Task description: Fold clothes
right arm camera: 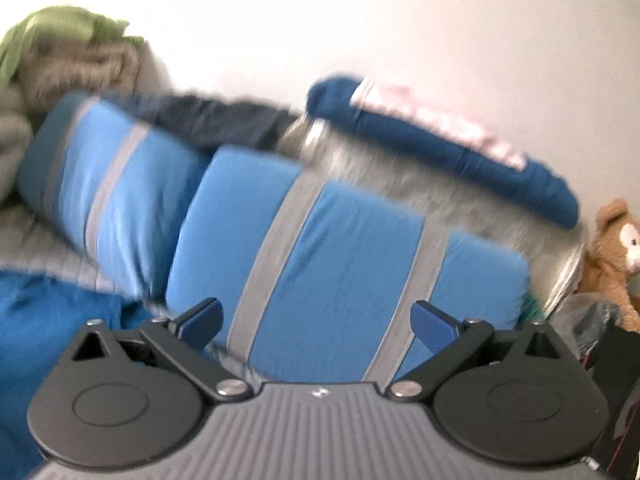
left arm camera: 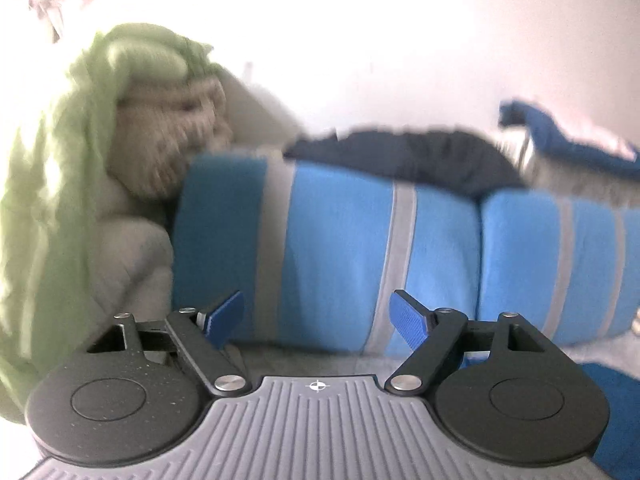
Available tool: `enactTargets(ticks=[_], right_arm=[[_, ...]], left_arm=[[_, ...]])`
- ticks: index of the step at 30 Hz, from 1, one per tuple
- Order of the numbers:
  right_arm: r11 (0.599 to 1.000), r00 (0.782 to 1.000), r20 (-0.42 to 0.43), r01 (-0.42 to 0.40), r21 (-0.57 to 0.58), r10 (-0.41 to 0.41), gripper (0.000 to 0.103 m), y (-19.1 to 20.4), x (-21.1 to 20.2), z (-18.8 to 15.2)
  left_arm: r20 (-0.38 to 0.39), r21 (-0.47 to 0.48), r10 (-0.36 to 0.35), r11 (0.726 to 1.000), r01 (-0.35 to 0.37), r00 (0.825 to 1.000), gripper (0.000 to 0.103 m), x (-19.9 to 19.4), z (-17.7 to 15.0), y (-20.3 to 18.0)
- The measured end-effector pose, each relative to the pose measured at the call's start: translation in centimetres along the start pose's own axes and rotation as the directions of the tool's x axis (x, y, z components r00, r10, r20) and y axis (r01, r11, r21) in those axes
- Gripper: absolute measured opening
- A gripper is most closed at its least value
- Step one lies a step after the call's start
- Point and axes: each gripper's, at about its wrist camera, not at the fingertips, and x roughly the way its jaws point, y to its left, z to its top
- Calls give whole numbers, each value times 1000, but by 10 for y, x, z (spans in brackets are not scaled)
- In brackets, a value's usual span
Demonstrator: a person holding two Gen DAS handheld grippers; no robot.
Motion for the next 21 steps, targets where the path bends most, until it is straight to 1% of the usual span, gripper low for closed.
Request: enactTargets(ticks=[3,5,8,9,12,15,17,18,21], right_arm=[[998,998,57,-10,55,6,103,-5,-21,20],[997,997,79,-23,71,17,103,-3,-30,27],[997,996,82,-51,64,46,103,9,-35,26],[996,995,80,-59,62,54,103,15,-36,23],[989,994,46,-104,104,99,103,37,-32,3],[975,987,-2,-156,161,158,103,63,-22,-22],[962,979,-30,-189,199,199,103,82,-14,-38],[955,975,-40,-204,217,218,103,91,-11,-45],[928,962,-63,-236,289,264,103,117,-2,-65]], left_arm=[[38,14,8,1000,-9,999,81,-21,6,5],[52,35,19,999,-21,998,85,-31,5,9],[41,39,19,999,-21,999,85,-40,-11,21],[35,23,21,999,-22,999,85,-42,-19,28],[4,-57,41,998,-41,999,85,-47,-47,50],[-41,-158,48,986,-54,998,85,-46,-81,71],[-71,-246,15,969,-32,997,85,-46,-108,85],[-83,-279,10,960,-33,996,85,-46,-121,89],[-118,-347,19,936,-59,993,85,-46,-158,99]])
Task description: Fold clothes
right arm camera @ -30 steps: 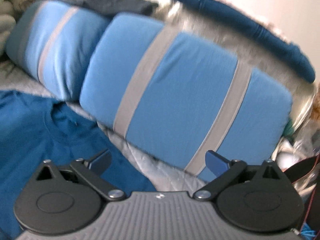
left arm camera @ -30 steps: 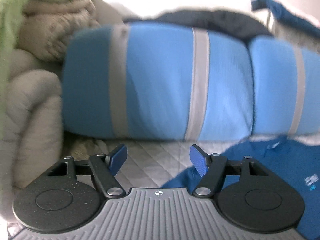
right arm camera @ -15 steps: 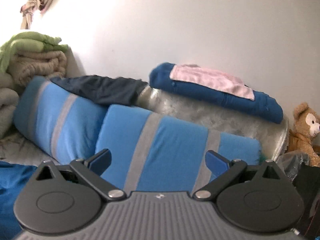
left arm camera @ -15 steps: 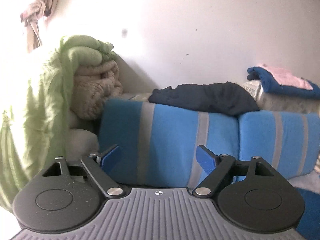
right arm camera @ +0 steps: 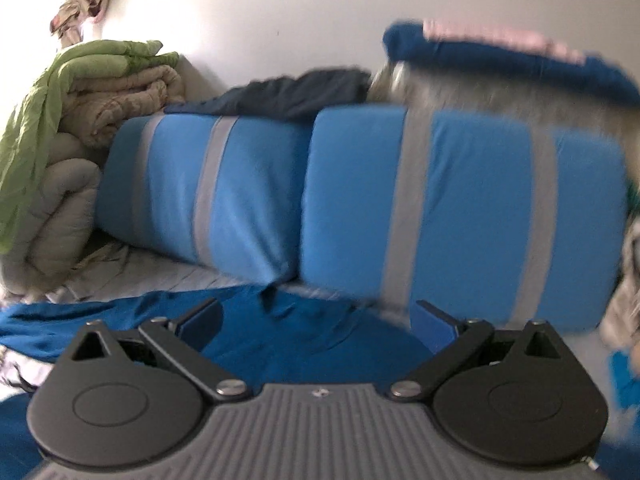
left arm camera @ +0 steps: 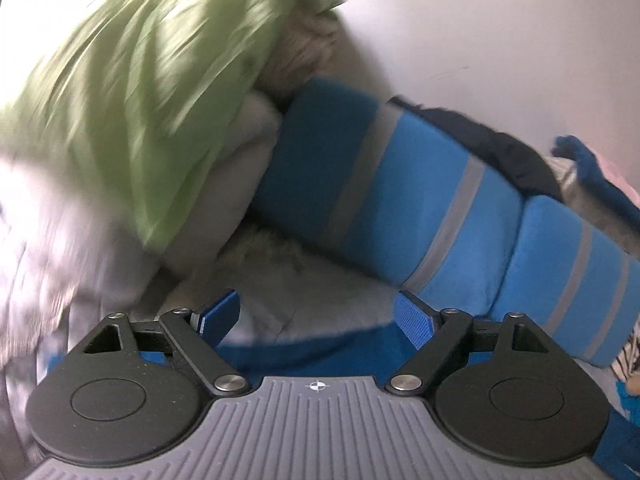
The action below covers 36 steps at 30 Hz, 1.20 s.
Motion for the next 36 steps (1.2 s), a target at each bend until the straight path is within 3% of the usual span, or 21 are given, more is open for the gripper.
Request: enactTargets(ticks=[6,11,14,15,18,22,30,33,36], right_arm=[[992,997,-35,-61,107,65,103,34,26,-39],[989,995,-11,-102,106,104,103,51,34,-75],[988,990,-89,-102,120,113,103,50,45,-88],[988,991,-79,-96,123,107,103,48,44,-88],[980,991,-68,-105,166,118,103,43,43,-88],[976,990,-73,-105,190,121,103,41,43,-92],[979,990,-87,-98,180,115,103,42,46,-93],[979,989,-89,-97,180,114,103,42,47,-94],[980,990,-92,-94,176,111,103,44,48,-93]], left_arm=[[-33,-158,23,987,-28,999,85,0,-48,43],[-29,-331,35,943,-43,999,85,-2,-71,85],[-37,-394,38,918,-50,999,85,3,-81,104],[-34,-418,39,907,-50,999,85,3,-85,111],[-17,-525,52,850,-53,998,85,5,-99,133],[12,-677,68,735,-42,998,85,5,-115,165],[96,-842,170,539,-11,981,84,-1,-131,216],[89,-880,183,475,-9,979,83,3,-137,230],[118,-896,192,444,21,974,83,4,-141,237]])
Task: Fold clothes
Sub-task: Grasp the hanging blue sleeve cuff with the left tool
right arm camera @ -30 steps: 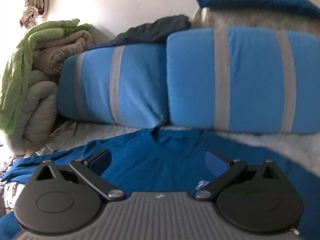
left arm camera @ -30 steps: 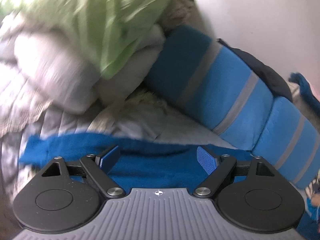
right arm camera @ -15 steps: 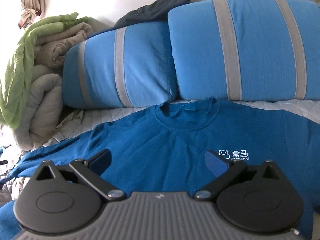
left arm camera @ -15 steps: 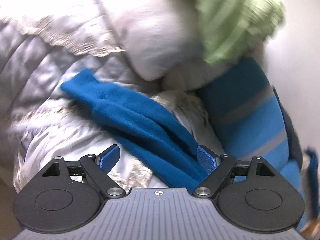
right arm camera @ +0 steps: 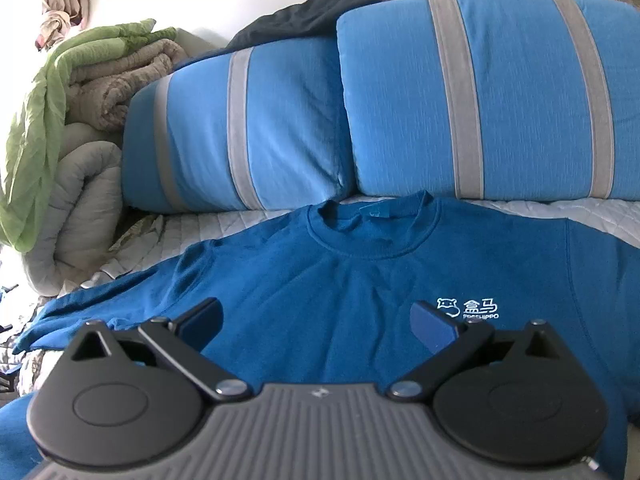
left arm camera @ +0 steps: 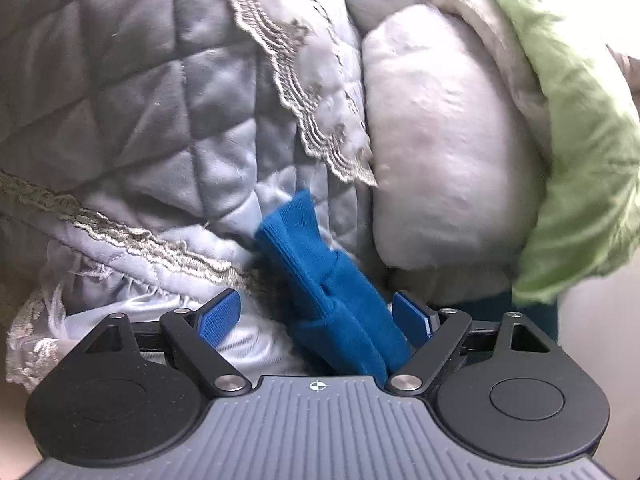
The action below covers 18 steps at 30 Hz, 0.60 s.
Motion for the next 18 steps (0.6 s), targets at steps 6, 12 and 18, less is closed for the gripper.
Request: enactTargets(ticks=[6,12,18], right_arm=[[999,1000,-13,7,-39,-8,103,5,3,-3],[997,1000,-14,7,-76,-8,103,11,4,-5],[997,1000,-21,19,-78,-20,103,11,6,-5]], left_arm=[[-24,17,36,999,-36,999,16,15,9,0],[-22,306,98,948,-86,995,9,10,-1,-47],[-15,538,73,841,-53,997,9,-4,-28,-106]])
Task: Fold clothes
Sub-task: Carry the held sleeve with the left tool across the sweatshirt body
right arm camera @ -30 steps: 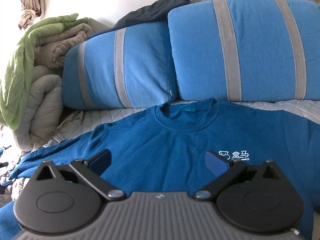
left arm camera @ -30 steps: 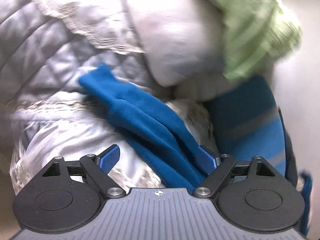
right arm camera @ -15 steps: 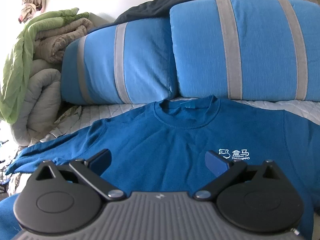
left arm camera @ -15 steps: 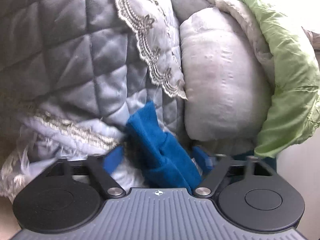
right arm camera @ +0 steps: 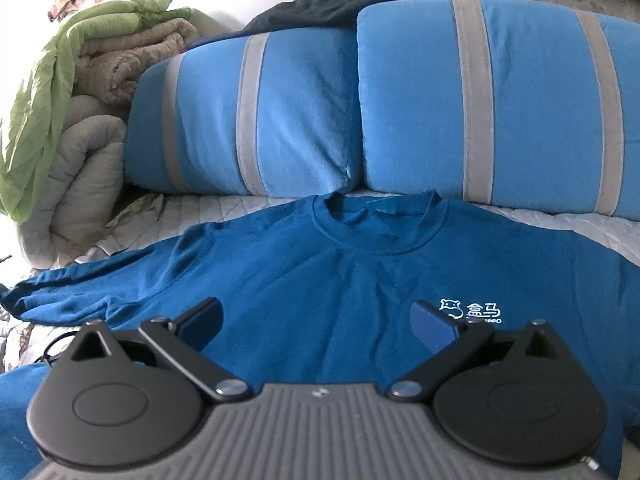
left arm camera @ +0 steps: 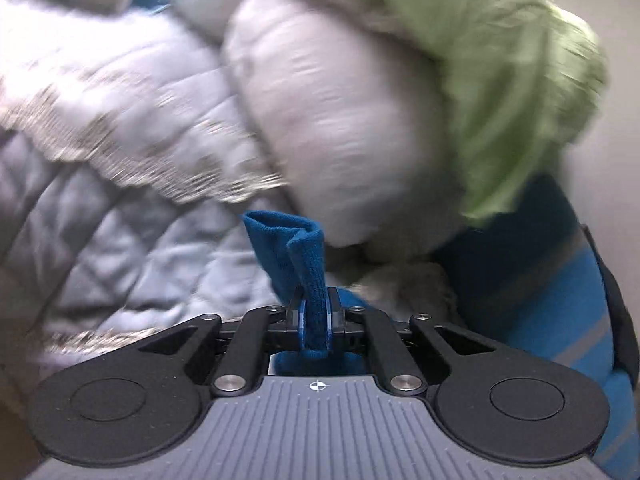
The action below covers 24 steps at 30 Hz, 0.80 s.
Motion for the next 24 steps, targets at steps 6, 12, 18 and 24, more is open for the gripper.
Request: enactTargets(ticks=[6,12,18,24], right_arm=[[1000,1000,-3,9,10,-9,103,-2,1,-1],[1000,1000,-7,12,17,-12,103,-3,1,-3],[1000,1000,-16,12,11,-12,103,-3,3,-4],[1000,999,-37,15,9,-15,103,-3,7,-6]], left_arm=[[-15,243,-47,969,49,999,9,-10,-3,-65],[-57,403,-87,910,102,995,9,-16,-15,-113],[-113,458,-120,875,159,986,9,-17,-28,-156],[-121,528,-149,827,191,981,9,-13,-43,-199]])
